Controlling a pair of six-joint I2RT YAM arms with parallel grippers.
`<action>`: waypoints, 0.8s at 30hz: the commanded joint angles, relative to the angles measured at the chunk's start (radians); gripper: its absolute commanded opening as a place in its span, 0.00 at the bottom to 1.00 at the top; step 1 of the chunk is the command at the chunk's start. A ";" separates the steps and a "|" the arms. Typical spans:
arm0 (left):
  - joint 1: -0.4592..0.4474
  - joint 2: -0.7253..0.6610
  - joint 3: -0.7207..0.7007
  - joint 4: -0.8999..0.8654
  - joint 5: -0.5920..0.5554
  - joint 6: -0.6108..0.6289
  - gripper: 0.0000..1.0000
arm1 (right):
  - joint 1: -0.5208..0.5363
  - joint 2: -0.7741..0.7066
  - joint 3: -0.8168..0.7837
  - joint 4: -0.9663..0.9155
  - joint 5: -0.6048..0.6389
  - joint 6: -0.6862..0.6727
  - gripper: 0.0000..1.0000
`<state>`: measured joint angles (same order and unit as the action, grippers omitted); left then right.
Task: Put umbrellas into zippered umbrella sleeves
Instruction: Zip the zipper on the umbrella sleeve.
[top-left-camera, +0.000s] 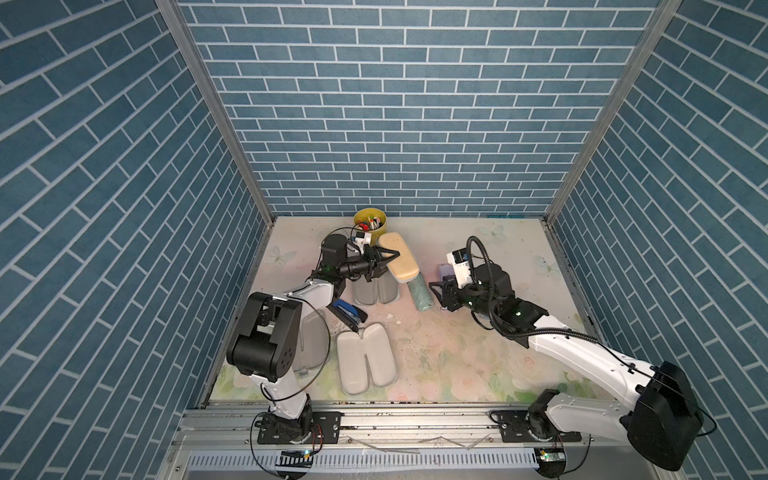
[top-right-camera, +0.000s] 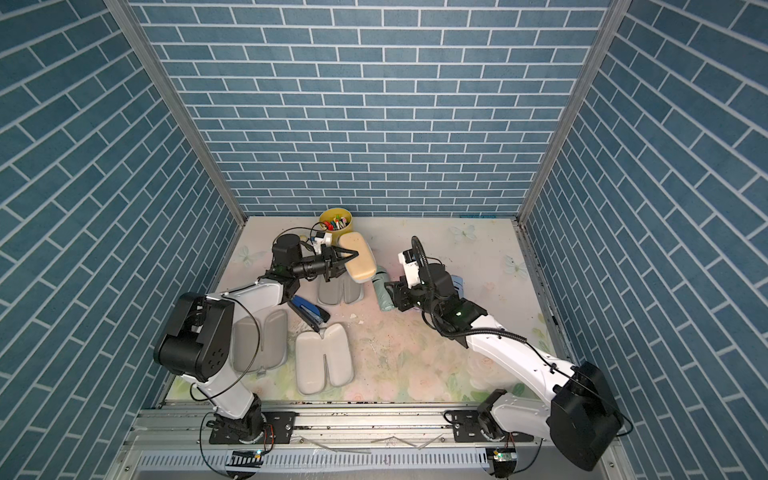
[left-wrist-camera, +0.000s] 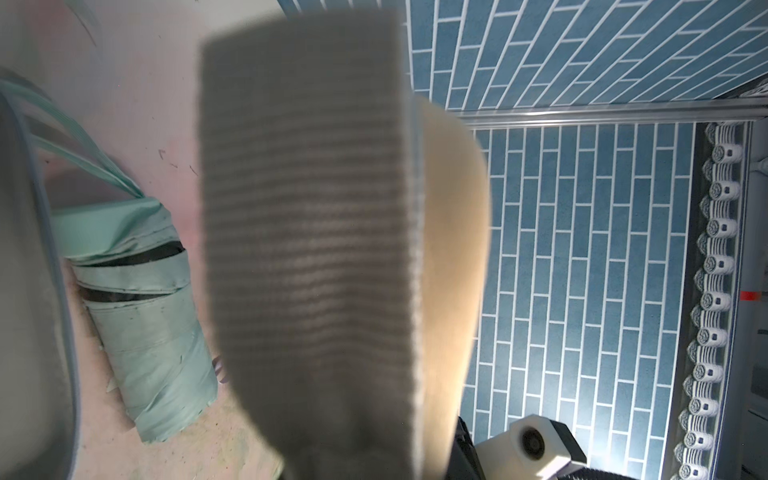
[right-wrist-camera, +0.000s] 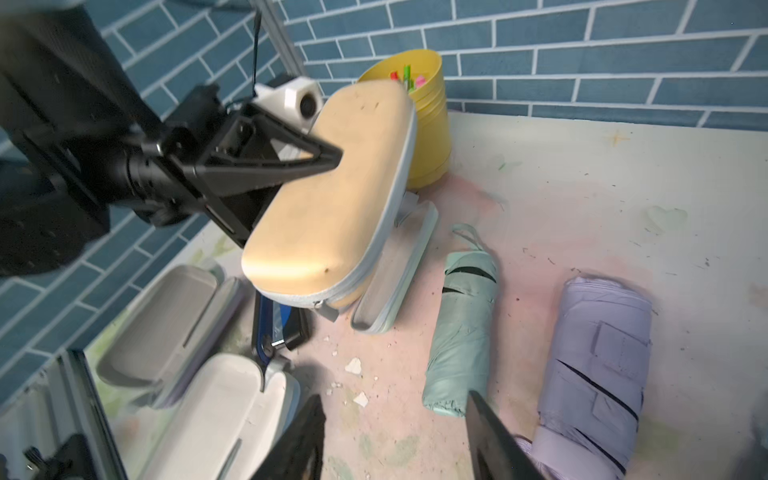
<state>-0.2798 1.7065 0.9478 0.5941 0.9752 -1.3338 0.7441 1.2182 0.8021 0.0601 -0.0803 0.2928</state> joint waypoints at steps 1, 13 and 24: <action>-0.019 -0.051 0.042 0.010 0.022 0.033 0.00 | 0.031 0.033 -0.001 0.074 0.059 -0.148 0.54; -0.053 -0.070 0.049 -0.033 -0.015 0.071 0.00 | 0.092 0.166 0.068 0.127 0.127 -0.121 0.50; -0.075 -0.097 0.070 -0.174 -0.046 0.179 0.00 | 0.093 0.173 0.091 0.157 0.148 -0.112 0.19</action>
<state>-0.3401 1.6489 0.9852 0.4576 0.9054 -1.2243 0.8391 1.3907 0.8570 0.1612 0.0395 0.2005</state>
